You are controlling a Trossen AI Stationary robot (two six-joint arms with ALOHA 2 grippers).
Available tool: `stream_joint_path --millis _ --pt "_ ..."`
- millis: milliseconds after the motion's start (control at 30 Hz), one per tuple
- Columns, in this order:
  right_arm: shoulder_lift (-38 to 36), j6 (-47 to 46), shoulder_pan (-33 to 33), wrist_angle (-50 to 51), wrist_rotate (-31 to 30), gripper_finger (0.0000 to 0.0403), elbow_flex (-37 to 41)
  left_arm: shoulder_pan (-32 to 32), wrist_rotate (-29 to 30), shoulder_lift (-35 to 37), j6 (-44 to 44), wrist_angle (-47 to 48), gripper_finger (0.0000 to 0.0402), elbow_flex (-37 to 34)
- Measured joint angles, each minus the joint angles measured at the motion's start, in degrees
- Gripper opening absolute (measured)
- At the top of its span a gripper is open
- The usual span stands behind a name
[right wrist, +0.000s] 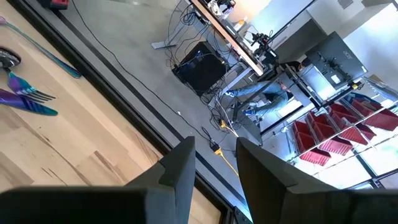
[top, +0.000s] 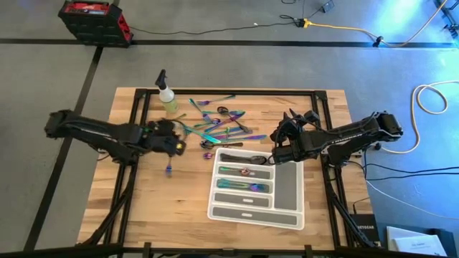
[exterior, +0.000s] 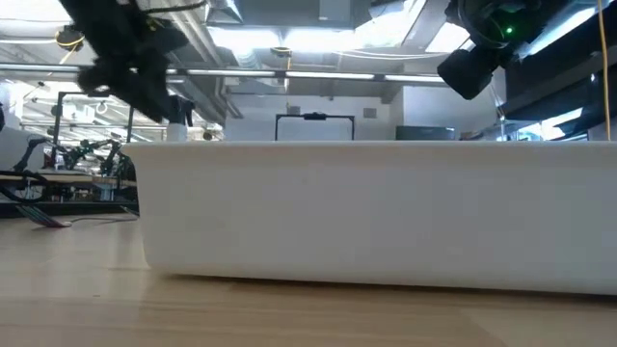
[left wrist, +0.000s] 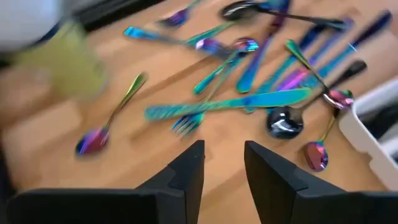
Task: Sort silverware
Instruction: Put the purple fork into the white silverware tray
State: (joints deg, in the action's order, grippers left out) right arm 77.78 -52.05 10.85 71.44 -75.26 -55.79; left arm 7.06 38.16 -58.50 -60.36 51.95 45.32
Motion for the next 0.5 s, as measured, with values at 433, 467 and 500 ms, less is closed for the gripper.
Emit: stream_joint_path --millis 433,467,500 --pt "0.0 0.0 0.0 -1.42 -0.08 0.0101 0.0 6.98 -4.93 -4.5 -22.32 -11.44 0.01 -13.16" --pt "0.0 0.0 0.0 -1.39 -0.04 0.0101 -0.01 7.56 -4.59 -5.29 -24.43 -11.67 0.01 -14.01" --pt "0.0 0.0 0.0 -1.37 -0.02 0.0101 0.0 8.4 -3.58 -5.86 -26.2 -11.69 0.01 -14.38"
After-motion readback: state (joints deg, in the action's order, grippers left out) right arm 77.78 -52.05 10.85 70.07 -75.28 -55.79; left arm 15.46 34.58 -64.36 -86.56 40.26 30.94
